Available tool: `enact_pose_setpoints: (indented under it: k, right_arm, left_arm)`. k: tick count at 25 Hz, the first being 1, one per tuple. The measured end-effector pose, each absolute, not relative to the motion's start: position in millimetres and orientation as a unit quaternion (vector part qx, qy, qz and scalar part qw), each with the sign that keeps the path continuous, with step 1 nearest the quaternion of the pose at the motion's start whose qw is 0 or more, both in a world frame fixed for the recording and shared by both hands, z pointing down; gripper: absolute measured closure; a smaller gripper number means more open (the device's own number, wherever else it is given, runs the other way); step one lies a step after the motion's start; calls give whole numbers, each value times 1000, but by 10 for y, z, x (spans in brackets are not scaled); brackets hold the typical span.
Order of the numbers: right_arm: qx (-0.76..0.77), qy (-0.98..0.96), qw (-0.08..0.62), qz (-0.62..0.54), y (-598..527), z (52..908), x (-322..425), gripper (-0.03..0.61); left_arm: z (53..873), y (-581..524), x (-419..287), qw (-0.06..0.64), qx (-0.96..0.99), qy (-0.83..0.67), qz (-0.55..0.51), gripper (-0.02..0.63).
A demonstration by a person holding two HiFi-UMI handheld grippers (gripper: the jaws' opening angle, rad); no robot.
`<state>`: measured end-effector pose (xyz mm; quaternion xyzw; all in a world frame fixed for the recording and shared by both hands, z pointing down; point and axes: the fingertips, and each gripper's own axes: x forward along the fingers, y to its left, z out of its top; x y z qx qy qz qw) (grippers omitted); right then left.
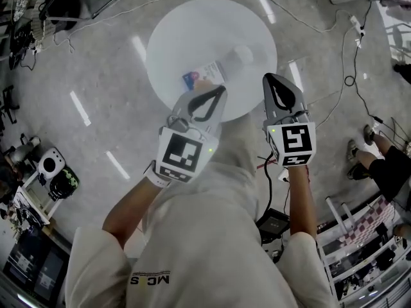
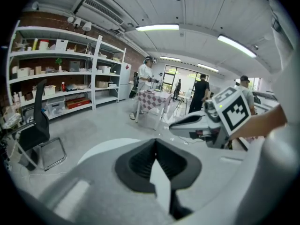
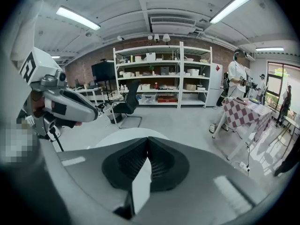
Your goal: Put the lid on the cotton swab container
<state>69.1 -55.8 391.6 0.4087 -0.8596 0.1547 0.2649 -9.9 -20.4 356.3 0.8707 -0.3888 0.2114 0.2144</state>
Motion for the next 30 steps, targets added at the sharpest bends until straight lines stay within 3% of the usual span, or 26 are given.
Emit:
enact_pose_setpoints:
  k: [30]
  right_arm:
    - [421, -886, 165, 107, 387, 2017, 507, 580]
  left_arm:
    - [1956, 290, -396, 154, 901, -392, 101, 614]
